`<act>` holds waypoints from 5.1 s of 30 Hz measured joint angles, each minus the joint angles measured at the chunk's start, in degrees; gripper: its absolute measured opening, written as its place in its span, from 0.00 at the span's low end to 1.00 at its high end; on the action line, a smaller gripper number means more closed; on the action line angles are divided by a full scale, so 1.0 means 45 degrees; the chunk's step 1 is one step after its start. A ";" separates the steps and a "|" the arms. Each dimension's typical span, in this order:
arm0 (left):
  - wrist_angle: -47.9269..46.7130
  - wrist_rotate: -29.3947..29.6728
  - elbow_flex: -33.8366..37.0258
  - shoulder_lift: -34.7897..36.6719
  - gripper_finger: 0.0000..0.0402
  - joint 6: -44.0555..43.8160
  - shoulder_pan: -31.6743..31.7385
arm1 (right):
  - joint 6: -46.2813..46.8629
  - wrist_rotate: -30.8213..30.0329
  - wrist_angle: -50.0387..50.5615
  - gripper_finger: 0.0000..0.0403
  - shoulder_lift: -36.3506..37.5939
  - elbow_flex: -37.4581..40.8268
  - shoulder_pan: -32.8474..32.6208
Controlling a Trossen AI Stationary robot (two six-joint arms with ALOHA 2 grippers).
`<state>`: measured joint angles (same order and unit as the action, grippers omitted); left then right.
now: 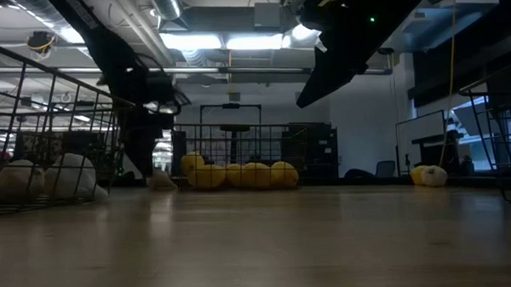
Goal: Sort produce into baskets
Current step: Put the garlic into the bottom left wire basket
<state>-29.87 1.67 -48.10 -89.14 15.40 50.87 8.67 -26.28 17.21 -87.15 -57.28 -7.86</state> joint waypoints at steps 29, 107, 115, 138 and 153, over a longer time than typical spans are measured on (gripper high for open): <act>0.0649 -0.2362 0.0540 0.1393 0.55 0.0298 -0.0525 | -0.0003 0.0000 -0.0022 0.63 0.0000 0.0000 0.0000; 0.2144 -0.0333 0.1452 0.1069 0.38 -0.0918 -0.1137 | 0.0327 -0.0005 -0.0176 0.63 0.0000 0.0000 0.0002; 0.1200 0.0276 0.1452 0.3669 0.38 -0.1964 -0.1177 | 0.0345 -0.0005 -0.0189 0.63 0.0000 0.0000 0.0003; -0.2534 -0.1535 0.1438 1.1091 0.39 -0.6108 -0.6050 | 0.0942 -0.0350 -0.0187 0.63 0.0000 0.0000 0.0005; -0.4085 -0.2574 0.1433 1.3051 0.39 -1.0311 -1.0873 | 0.2401 0.0485 0.0219 0.63 0.0000 0.0000 -0.0015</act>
<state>-48.25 -9.91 -41.65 -30.41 -31.00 1.94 19.47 -24.10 18.20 -87.15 -57.28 -7.92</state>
